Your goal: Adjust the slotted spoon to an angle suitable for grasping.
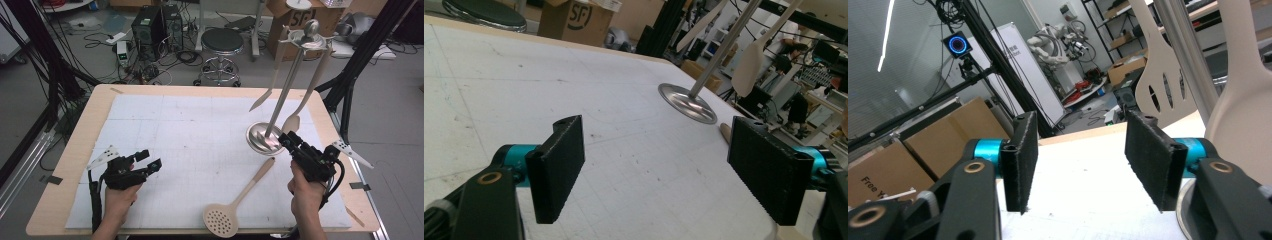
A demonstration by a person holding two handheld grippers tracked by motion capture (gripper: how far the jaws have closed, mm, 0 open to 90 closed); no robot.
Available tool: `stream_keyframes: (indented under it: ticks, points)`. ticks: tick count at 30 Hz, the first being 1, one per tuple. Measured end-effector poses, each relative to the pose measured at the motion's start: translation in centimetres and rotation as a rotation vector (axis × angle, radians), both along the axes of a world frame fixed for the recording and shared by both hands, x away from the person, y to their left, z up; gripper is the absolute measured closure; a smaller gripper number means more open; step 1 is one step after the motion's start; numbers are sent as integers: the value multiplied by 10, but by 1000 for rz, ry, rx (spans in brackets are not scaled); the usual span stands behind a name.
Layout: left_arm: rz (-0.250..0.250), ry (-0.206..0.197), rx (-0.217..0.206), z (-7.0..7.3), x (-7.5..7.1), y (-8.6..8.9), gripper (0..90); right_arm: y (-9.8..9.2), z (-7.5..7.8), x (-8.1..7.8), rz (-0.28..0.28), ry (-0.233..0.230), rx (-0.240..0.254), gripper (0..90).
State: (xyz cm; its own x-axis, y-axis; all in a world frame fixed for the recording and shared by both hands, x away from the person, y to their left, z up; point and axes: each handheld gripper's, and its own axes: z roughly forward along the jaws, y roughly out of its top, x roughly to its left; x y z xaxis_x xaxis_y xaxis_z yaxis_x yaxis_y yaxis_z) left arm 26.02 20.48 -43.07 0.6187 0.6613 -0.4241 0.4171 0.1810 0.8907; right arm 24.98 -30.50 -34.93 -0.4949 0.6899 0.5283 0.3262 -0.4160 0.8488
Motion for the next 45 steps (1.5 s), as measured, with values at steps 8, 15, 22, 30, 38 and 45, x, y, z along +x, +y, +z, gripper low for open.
stream_keyframes:
  ticks: [8, 15, 22, 30, 38, 45]
  points:
    - [3, 1, -5, 0, 0, 1, 235, -1, -16, -1, -10, 79, -30, 717]
    - [1, -1, -2, 0, -1, 1, 235, -6, -28, -3, -4, 93, -34, 842]
    - [2, -3, 0, 0, -1, 1, 235, -10, -38, -4, -3, 115, -37, 896]
    - [0, -2, 2, 0, -1, 0, 235, -14, -58, -6, -28, 177, -82, 900]
    - [-1, -1, 3, 0, -1, 0, 235, -17, -79, -3, -30, 254, -119, 900]
    - [2, 0, 4, 0, -1, 0, 235, -17, -87, 1, -26, 295, -152, 900]
